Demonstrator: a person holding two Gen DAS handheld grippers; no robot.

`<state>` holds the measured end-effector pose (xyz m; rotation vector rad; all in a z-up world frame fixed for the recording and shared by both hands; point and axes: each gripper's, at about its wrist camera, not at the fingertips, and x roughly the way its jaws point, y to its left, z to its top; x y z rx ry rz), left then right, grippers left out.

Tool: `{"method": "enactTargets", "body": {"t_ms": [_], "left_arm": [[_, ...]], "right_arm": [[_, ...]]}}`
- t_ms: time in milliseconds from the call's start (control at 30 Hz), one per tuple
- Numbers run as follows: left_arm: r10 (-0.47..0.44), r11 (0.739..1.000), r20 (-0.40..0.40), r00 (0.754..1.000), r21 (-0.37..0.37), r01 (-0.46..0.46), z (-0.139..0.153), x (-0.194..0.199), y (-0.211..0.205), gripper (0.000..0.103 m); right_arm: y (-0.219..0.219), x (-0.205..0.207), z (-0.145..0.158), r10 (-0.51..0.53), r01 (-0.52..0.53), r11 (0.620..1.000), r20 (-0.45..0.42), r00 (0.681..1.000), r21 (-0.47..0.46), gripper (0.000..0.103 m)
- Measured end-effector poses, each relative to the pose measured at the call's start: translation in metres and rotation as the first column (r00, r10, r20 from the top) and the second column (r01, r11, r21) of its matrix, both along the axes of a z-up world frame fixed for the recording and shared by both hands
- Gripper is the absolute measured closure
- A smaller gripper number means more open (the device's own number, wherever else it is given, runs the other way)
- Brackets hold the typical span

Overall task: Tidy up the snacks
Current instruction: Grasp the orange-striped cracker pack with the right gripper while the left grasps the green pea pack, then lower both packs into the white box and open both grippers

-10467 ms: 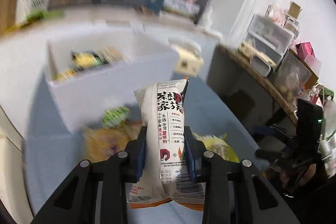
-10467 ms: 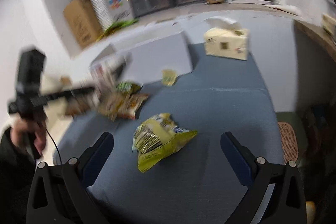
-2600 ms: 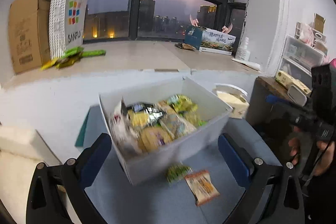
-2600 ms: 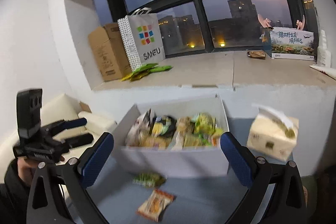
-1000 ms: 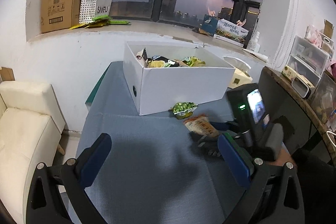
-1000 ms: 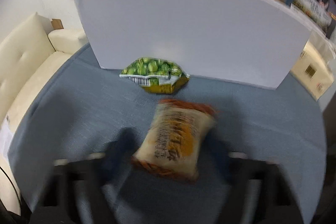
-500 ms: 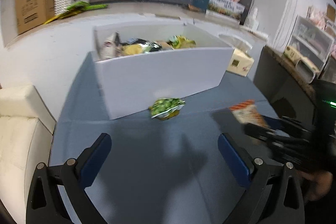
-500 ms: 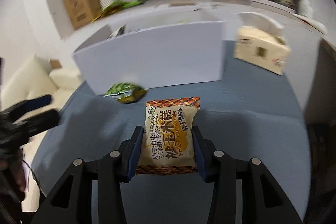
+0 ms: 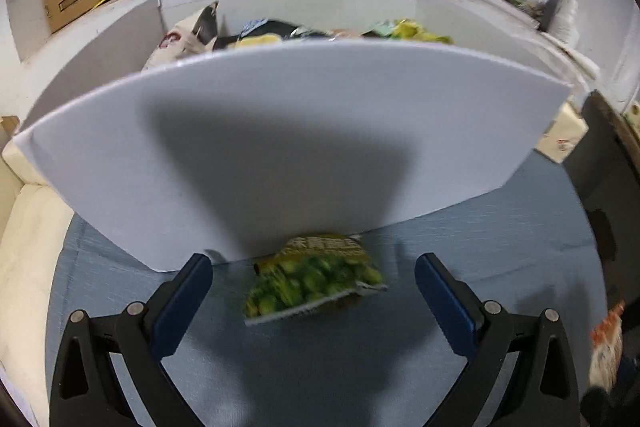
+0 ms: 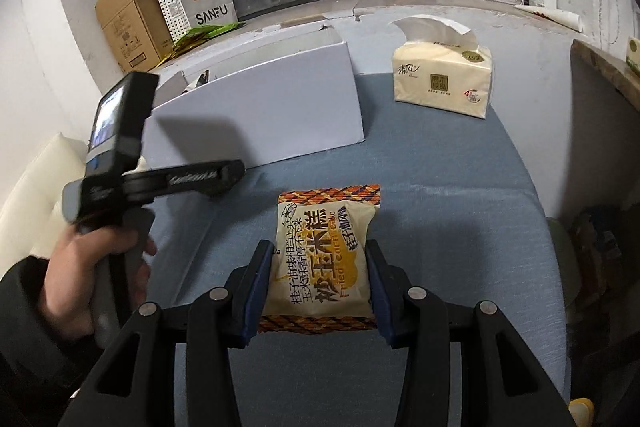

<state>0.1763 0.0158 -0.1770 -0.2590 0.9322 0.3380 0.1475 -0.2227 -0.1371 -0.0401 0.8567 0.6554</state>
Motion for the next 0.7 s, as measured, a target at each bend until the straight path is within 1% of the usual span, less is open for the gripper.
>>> {"method": "enactTargets", "body": {"t_ms": [33,67,133,167,200,233,300,333,433,500,567,633,700], "left_arm": [[-0.004,1.000,0.000,1.000,-0.016,0.004,-0.002,0.001,0.002,0.017],[-0.019,0.999,-0.027,0.999,-0.042,0.018,-0.008,0.002,0.004,0.046],[-0.043,0.999,-0.005,0.999,-0.026,0.043,-0.005,-0.005,0.003,0.048],[-0.050,0.998,0.003,0.999,-0.035,0.050,-0.004,-0.008,0.003,0.048],[-0.065,0.996,0.027,0.998,-0.056,0.066,0.000,-0.015,0.003,0.048],[-0.071,0.996,0.038,0.997,-0.058,0.073,0.002,-0.018,0.003,0.049],[-0.102,0.992,0.088,0.991,-0.063,0.108,0.014,-0.032,0.002,0.053],[-0.120,0.990,0.115,0.986,-0.060,0.128,0.023,-0.041,0.001,0.053],[-0.156,0.982,0.194,0.968,-0.075,0.173,0.044,-0.068,-0.001,0.053],[-0.181,0.980,0.239,0.954,-0.035,0.194,0.063,-0.085,-0.003,0.053],[-0.192,0.977,0.282,0.940,-0.034,0.210,0.080,-0.096,0.002,0.053],[-0.201,0.976,0.324,0.924,-0.012,0.216,0.098,-0.107,0.012,0.053],[-0.204,0.976,0.379,0.902,0.012,0.216,0.121,-0.117,0.019,0.053]], "right_arm": [[0.000,0.000,-0.001,0.006,-0.006,1.000,-0.002,1.000,0.001,0.054],[0.000,-0.001,-0.001,0.007,-0.007,1.000,-0.003,1.000,0.003,0.054],[0.001,-0.003,-0.001,0.011,-0.011,1.000,-0.003,1.000,0.006,0.054],[0.002,-0.004,0.000,0.013,-0.013,1.000,0.002,1.000,0.004,0.054],[0.002,-0.004,0.000,0.015,-0.015,1.000,0.003,1.000,0.004,0.054],[0.003,-0.004,0.000,0.017,-0.017,1.000,0.003,1.000,0.006,0.054],[0.004,-0.004,0.000,0.018,-0.018,1.000,0.002,1.000,0.004,0.054],[0.005,-0.004,0.000,0.022,-0.022,1.000,0.003,1.000,0.006,0.054],[0.008,-0.006,0.002,0.029,-0.029,1.000,0.006,1.000,0.010,0.054],[0.010,-0.006,0.007,0.033,-0.033,0.999,0.016,0.999,0.020,0.054],[0.014,-0.004,0.014,0.045,-0.046,0.998,0.026,0.999,0.031,0.054],[0.018,-0.001,0.026,0.054,-0.056,0.997,0.046,0.997,0.052,0.054],[0.023,0.004,0.040,0.065,-0.070,0.995,0.068,0.996,0.073,0.054]]}}
